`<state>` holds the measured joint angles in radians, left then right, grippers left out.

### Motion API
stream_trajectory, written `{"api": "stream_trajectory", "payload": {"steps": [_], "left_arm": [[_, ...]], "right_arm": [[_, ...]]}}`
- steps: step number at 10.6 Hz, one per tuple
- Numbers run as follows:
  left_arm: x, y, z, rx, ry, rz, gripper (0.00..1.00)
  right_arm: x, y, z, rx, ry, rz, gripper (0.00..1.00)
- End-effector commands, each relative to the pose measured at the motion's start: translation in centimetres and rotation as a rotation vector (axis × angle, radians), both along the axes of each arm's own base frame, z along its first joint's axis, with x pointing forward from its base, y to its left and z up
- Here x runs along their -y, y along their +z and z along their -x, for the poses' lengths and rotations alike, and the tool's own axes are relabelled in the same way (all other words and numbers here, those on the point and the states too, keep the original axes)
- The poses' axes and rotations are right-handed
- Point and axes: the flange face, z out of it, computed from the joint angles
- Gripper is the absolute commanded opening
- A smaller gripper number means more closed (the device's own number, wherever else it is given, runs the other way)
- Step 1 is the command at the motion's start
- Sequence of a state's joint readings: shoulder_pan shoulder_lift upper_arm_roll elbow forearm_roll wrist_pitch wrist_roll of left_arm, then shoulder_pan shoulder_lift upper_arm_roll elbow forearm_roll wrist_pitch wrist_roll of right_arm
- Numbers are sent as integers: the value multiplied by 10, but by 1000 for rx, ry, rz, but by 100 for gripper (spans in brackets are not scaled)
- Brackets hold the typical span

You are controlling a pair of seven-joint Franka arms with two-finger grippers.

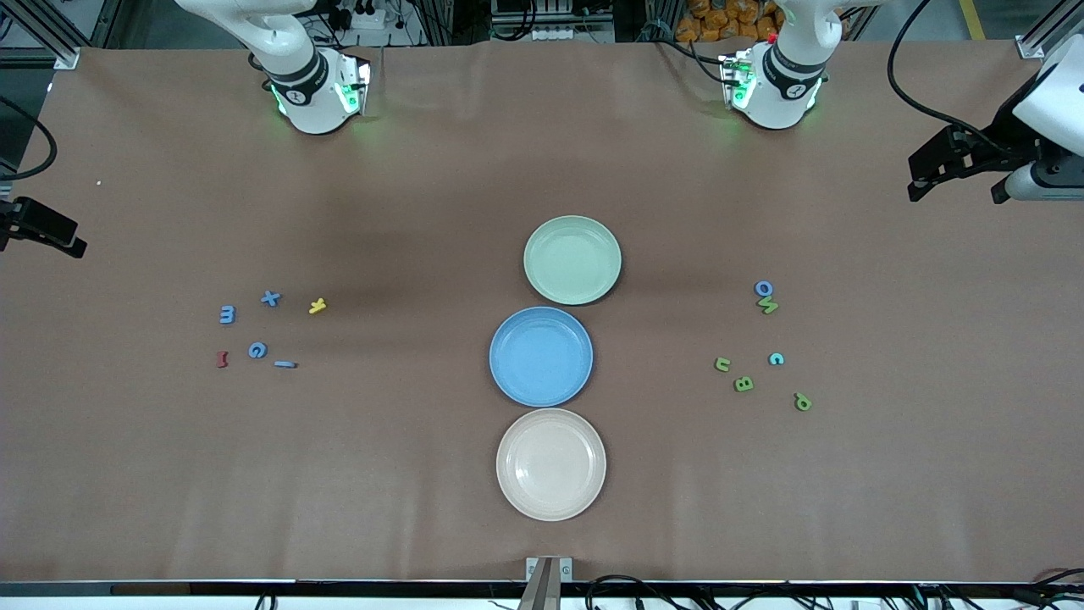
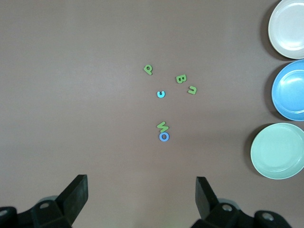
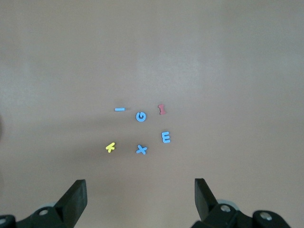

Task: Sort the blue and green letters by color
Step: 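Move both grippers out from rest toward the letter piles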

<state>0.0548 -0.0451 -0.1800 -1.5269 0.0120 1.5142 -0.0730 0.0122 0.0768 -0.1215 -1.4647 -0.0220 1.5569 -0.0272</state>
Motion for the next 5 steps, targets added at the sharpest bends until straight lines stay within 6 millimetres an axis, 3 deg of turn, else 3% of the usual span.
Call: {"api": "stream_trajectory", "payload": {"steps": [1, 3, 5], "left_arm": [[-4, 6, -1, -4, -31, -24, 100], [0, 1, -4, -14, -4, -13, 100], [-3, -23, -20, -57, 10, -15, 100]], "right_arm": [[5, 0, 3, -6, 30, 1, 100], [4, 0, 3, -6, 31, 0, 100], [4, 1, 3, -1, 33, 0, 100]]}}
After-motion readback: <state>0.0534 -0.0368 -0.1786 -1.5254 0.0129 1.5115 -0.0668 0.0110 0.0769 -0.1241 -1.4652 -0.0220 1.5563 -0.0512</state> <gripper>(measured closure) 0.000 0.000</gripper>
